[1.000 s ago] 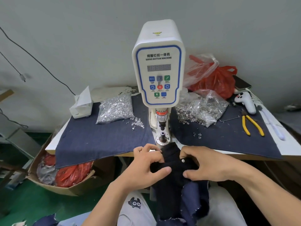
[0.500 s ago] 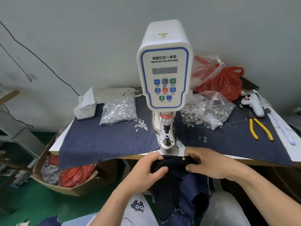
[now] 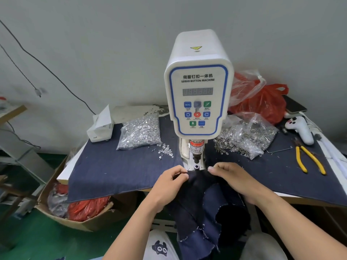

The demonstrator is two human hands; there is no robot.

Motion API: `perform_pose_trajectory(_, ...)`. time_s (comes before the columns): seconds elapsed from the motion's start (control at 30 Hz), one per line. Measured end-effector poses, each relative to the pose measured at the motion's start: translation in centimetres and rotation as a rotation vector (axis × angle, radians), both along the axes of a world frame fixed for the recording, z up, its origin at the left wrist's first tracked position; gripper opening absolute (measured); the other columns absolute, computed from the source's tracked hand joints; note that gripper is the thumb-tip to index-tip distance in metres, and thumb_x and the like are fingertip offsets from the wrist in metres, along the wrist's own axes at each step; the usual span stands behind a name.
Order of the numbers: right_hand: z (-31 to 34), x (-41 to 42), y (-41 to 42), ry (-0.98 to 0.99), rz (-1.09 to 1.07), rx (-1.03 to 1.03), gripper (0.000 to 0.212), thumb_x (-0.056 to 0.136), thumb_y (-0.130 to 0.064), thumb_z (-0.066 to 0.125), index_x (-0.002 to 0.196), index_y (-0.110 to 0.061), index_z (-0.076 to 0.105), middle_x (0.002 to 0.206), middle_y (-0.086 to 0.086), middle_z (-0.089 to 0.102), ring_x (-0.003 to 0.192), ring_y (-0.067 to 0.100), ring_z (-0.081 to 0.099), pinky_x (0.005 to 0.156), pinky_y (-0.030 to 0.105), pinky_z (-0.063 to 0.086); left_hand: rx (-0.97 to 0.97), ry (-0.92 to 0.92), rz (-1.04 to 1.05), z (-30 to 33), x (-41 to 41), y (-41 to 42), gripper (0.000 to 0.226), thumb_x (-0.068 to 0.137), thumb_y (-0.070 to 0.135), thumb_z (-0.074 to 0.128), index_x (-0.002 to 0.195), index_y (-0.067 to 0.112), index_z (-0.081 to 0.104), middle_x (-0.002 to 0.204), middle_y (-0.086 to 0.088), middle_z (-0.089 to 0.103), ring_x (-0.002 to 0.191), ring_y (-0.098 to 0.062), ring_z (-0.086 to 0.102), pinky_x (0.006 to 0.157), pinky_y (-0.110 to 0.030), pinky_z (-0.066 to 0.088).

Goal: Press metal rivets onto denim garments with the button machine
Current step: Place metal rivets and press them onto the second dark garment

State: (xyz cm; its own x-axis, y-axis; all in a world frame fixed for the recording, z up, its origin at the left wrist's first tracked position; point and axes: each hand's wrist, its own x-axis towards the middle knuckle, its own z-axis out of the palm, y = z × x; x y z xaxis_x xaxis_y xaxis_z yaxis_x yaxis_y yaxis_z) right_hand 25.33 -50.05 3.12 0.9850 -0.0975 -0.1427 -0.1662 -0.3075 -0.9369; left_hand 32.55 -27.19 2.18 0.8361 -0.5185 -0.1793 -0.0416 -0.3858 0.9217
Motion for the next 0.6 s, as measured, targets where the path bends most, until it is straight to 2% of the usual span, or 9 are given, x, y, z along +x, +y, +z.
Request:
perform_pose_trajectory(0.1, -0.5, 0.6, -0.3, -0.005, 0.0, 0.048, 0.04, 0.098, -0.044, 0.065, 0.062, -0.027, 0.059, 0.067, -0.018, 0.049, 0.065, -0.002, 0.043, 0.063, 0.016, 0.034, 0.009, -0.017, 0.03, -0.6, 0.5, -0.3, 0.02, 0.09, 0.046, 0.058, 0.083, 0.03, 0.068, 0.079, 0.017, 0.066, 0.077, -0.003, 0.056, 0.079, -0.029, 0.045)
perform_pose_trajectory(0.17, -0.8, 0.7, -0.5, 0.005, 0.006, 0.074, 0.038, 0.095, -0.05, 0.065, 0.066, -0.026, 0.067, 0.069, -0.019, 0.054, 0.068, -0.003, 0.047, 0.064, 0.013, 0.037, -0.011, 0.007, 0.03, -0.7, 0.7, -0.4, 0.021, 0.09, 0.048, 0.058, 0.081, 0.032, 0.069, 0.079, 0.019, 0.067, 0.076, 0.0, 0.057, 0.079, -0.027, 0.045)
perform_pose_trajectory(0.23, -0.9, 0.7, -0.8, -0.003, 0.014, 0.058, 0.042, 0.09, -0.059, 0.063, 0.073, -0.022, 0.074, 0.072, -0.017, 0.054, 0.073, -0.002, 0.046, 0.066, 0.017, 0.037, -0.027, 0.003, 0.008, -0.8, 0.8, -0.3, 0.023, 0.092, 0.05, 0.058, 0.082, 0.033, 0.07, 0.08, 0.018, 0.068, 0.076, 0.001, 0.058, 0.079, -0.026, 0.045)
perform_pose_trajectory(0.3, -0.9, 0.6, -1.1, -0.027, 0.021, 0.025, 0.064, 0.086, -0.072, 0.061, 0.079, -0.008, 0.069, 0.076, -0.006, 0.043, 0.078, 0.007, 0.038, 0.068, 0.029, 0.03, -0.009, -0.055, -0.009, -0.8, 0.9, -0.3, 0.023, 0.094, 0.051, 0.058, 0.083, 0.035, 0.07, 0.08, 0.018, 0.068, 0.076, 0.001, 0.058, 0.078, -0.025, 0.046)
perform_pose_trajectory(0.4, -0.8, 0.6, -0.9, -0.025, 0.017, 0.028, 0.09, 0.082, -0.081, 0.059, 0.094, 0.008, 0.063, 0.09, -0.004, 0.039, 0.083, 0.011, 0.04, 0.075, 0.033, 0.029, -0.007, -0.102, 0.001, -0.9, 1.1, -0.2, 0.021, 0.098, 0.047, 0.059, 0.085, 0.035, 0.07, 0.081, 0.017, 0.07, 0.078, 0.0, 0.059, 0.079, -0.026, 0.048)
perform_pose_trajectory(0.43, -1.0, 0.8, -0.8, -0.012, 0.012, 0.059, 0.088, 0.086, -0.076, 0.059, 0.098, 0.01, 0.063, 0.084, 0.005, 0.062, 0.086, 0.012, 0.044, 0.077, 0.034, 0.032, -0.011, -0.104, 0.004, -0.9, 1.1, -0.2, 0.022, 0.1, 0.046, 0.059, 0.086, 0.034, 0.071, 0.083, 0.016, 0.07, 0.079, 0.0, 0.06, 0.08, -0.027, 0.049)
perform_pose_trajectory(0.47, -1.1, 1.0, -0.7, -0.001, 0.002, 0.08, 0.084, 0.089, -0.071, 0.06, 0.099, 0.012, 0.062, 0.099, 0.027, 0.073, 0.086, 0.012, 0.046, 0.077, 0.034, 0.034, -0.008, -0.107, 0.009, -1.0, 1.2, -0.2, 0.022, 0.102, 0.044, 0.059, 0.087, 0.034, 0.071, 0.084, 0.016, 0.071, 0.081, -0.001, 0.061, 0.081, -0.027, 0.049)
perform_pose_trajectory(0.5, -1.1, 1.1, -0.6, 0.007, -0.015, 0.079, 0.08, 0.09, -0.068, 0.06, 0.095, 0.012, 0.06, 0.081, 0.007, 0.063, 0.082, 0.012, 0.046, 0.074, 0.033, 0.034, -0.002, -0.111, 0.02, -1.1, 1.4, -0.3, 0.023, 0.105, 0.042, 0.059, 0.087, 0.033, 0.071, 0.085, 0.015, 0.072, 0.081, -0.001, 0.061, 0.082, -0.028, 0.049)
perform_pose_trajectory(0.6, -1.2, 1.6, -0.2, 0.015, -0.087, 0.041, 0.069, 0.091, -0.062, 0.06, 0.074, 0.002, 0.041, 0.067, 0.0, 0.034, 0.062, 0.011, 0.031, 0.057, 0.032, 0.022, 0.015, -0.126, 0.043, -1.4, 1.7, -0.5, 0.024, 0.107, 0.04, 0.058, 0.089, 0.032, 0.072, 0.087, 0.014, 0.074, 0.082, -0.001, 0.063, 0.08, -0.026, 0.05)
